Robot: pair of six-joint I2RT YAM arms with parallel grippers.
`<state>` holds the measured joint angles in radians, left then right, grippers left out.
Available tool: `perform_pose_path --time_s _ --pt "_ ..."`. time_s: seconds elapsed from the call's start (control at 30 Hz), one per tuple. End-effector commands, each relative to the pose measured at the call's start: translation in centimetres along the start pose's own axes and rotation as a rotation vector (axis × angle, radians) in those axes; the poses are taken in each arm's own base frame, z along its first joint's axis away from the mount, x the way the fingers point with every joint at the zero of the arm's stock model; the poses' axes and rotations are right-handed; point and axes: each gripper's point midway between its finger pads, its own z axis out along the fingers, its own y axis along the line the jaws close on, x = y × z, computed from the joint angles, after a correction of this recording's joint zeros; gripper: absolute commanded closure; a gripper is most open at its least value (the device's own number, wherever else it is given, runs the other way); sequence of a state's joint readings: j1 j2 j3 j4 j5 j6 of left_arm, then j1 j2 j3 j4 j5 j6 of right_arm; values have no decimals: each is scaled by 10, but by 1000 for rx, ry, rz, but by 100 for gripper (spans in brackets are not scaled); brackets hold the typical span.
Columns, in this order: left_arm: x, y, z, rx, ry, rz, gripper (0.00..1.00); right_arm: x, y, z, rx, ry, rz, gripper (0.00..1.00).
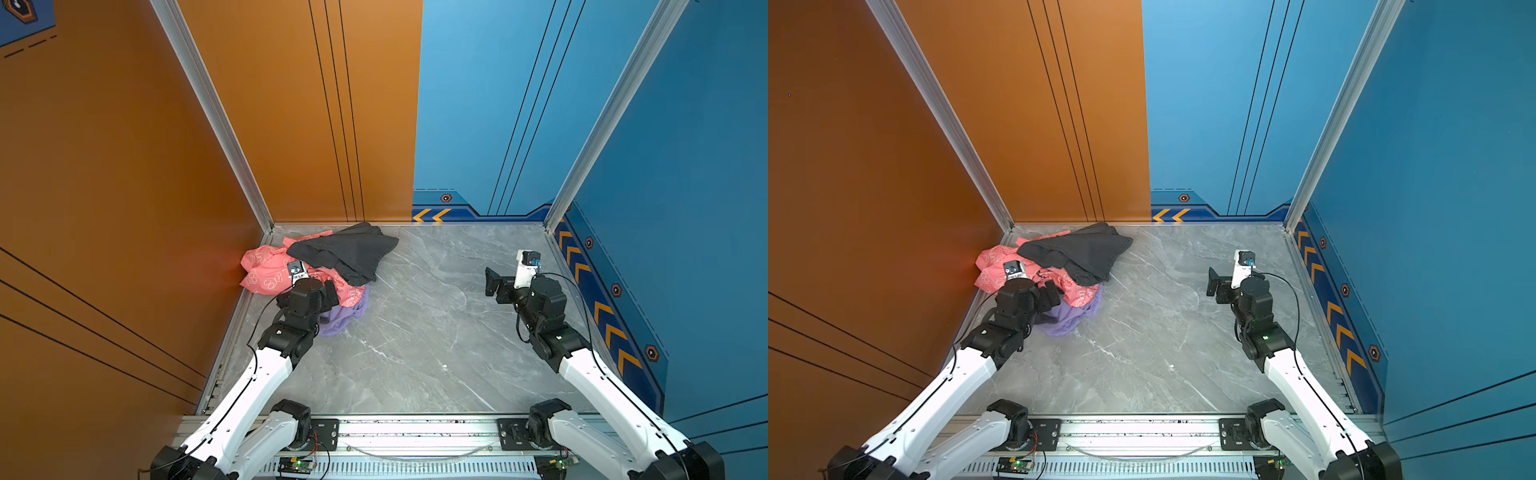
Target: Pick out a specific cloth from the pile
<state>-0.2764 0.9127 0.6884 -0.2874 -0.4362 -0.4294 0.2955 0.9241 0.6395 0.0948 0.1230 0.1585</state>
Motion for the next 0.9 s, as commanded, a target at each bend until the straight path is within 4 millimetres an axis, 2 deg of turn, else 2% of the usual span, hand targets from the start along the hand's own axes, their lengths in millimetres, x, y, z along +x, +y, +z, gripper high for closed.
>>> perform_pose_path --time_s 0.0,0.1,0.23,0.33,0.37,0.47,0.87 --pt "58 7 -2 18 237 -82 2 6 17 -10 -57 74 -4 0" --pt "71 2 1 38 282 -67 5 6 27 -14 -88 87 -20 0" --pt "78 -5 4 32 305 -8 11 8 34 -18 -107 106 -31 0" --pt "81 -13 8 30 320 49 12 10 34 -20 -106 117 -39 0" --pt "82 -14 9 26 325 66 17 10 34 -20 -104 119 -39 0" --pt "86 -21 12 26 346 131 24 12 33 -22 -103 129 -43 0" --pt "101 -53 23 29 416 445 33 13 29 -31 -94 122 -29 0"
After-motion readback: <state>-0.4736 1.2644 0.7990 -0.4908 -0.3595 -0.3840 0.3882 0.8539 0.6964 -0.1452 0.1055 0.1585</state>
